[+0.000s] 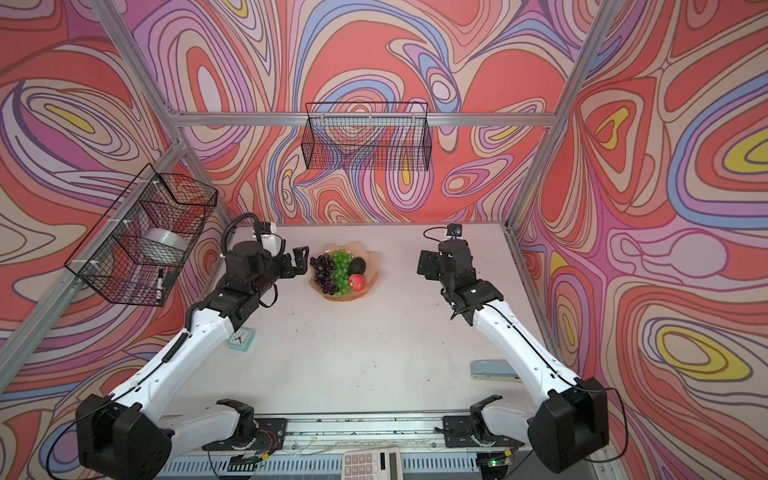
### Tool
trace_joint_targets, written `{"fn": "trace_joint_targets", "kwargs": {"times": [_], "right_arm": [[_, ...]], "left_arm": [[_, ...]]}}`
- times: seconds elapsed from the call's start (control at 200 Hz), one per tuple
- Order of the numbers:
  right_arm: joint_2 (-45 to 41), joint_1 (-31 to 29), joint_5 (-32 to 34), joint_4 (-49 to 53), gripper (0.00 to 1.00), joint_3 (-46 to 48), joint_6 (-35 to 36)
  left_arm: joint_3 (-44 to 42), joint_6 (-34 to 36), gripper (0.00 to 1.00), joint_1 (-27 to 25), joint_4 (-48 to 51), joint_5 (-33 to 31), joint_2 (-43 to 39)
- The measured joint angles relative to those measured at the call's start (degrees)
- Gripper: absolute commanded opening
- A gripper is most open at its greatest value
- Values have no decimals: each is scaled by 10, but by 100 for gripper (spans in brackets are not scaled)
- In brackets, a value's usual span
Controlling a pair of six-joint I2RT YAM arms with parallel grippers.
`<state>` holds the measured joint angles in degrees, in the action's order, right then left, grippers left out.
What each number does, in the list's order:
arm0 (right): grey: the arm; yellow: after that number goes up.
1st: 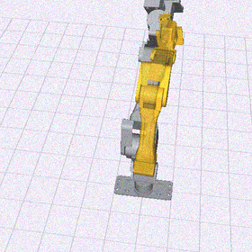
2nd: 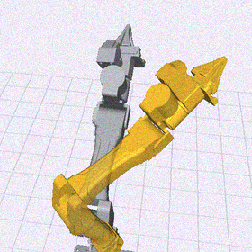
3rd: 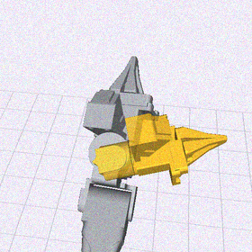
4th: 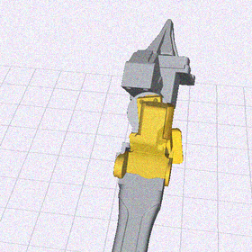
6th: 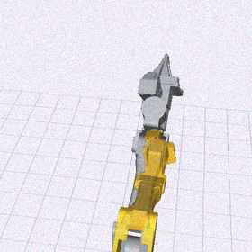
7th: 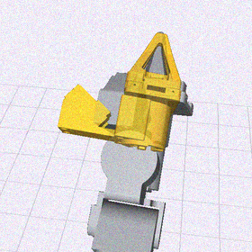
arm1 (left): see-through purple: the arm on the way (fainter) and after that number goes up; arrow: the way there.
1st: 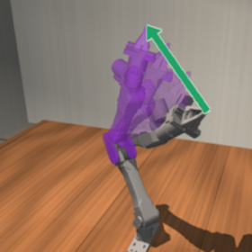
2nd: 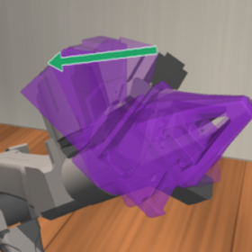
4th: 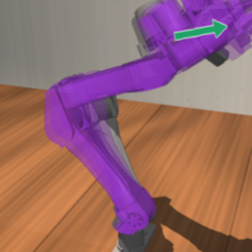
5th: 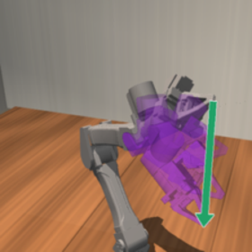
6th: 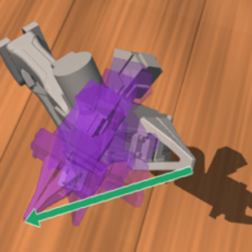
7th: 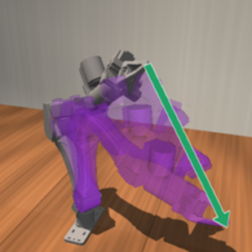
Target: Place and organize the fake fruits in the fruit bowl
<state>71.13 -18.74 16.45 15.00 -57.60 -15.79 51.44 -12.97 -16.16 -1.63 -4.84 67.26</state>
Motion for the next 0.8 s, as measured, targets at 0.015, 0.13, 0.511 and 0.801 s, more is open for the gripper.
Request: {"fn": "trace_joint_targets", "kwargs": {"times": [0.015,0.13,0.511,0.801], "right_arm": [[2,5,2,-12,98,9,2],[19,34,33,-115,98,88,28],[163,80,93,-417,98,239,116],[242,125,49,-634,98,320,149]], "left_arm": [[-19,12,100,0,-21,-9,-2],[-148,77,100,1,-148,-71,9],[-321,134,100,75,-348,-134,37],[-337,121,100,132,-492,-81,195]]}}
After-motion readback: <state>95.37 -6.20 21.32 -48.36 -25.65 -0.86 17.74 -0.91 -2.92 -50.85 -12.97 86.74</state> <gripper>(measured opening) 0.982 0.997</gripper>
